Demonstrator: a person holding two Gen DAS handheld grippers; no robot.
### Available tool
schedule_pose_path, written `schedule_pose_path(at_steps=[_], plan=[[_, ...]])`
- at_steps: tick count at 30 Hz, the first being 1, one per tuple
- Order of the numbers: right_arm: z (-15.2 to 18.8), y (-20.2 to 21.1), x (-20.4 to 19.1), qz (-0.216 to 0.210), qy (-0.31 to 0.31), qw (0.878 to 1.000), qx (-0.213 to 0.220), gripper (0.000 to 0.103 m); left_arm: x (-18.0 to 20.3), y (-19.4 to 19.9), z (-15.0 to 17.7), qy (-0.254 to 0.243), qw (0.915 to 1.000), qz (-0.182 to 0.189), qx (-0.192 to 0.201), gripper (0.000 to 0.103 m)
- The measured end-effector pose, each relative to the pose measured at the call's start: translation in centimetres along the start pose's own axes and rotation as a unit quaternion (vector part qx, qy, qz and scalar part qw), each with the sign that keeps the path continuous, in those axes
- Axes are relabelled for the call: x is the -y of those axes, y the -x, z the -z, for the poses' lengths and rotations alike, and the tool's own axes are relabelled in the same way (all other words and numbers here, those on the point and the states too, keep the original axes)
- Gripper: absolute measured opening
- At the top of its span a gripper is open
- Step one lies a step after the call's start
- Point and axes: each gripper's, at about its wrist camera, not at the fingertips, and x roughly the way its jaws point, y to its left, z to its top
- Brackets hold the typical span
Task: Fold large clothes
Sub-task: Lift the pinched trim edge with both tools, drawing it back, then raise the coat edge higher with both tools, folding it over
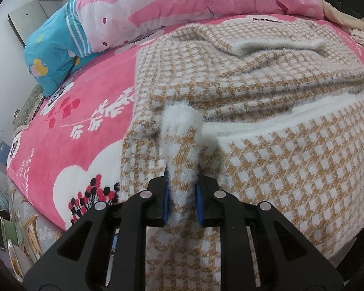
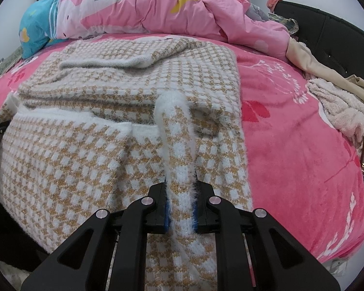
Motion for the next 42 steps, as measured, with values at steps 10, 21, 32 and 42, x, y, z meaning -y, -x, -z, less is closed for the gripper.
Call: schedule_pose_path(at_steps=[10,21,32,42], plan=[[-0.1,0.0,-0.2,0.004,0.003,1.000,0.001,0.012,-0.1,0.0,-0.2,-0.006,0.9999,-0.009,0.002,0.016],[-0.1,0.9,-0.9,0.034,0.024,0.999,0.012,0.012,-0.4,0.6,-0.1,0.000,0.9999,-0.006,0.011,0.013],[0.0,3.0,-1.2,0.048,0.026,0.998,0.035,0.011,-1.1,2.5,0.0,0.011,0.9995,-0.001,0.030,0.010],[0.5,7.0,-2.0,0.067,0.034,0.993,0.087,0.010,-2.5,7.1,1.2,0.031,0.9951,0.015,0.093,0.008]])
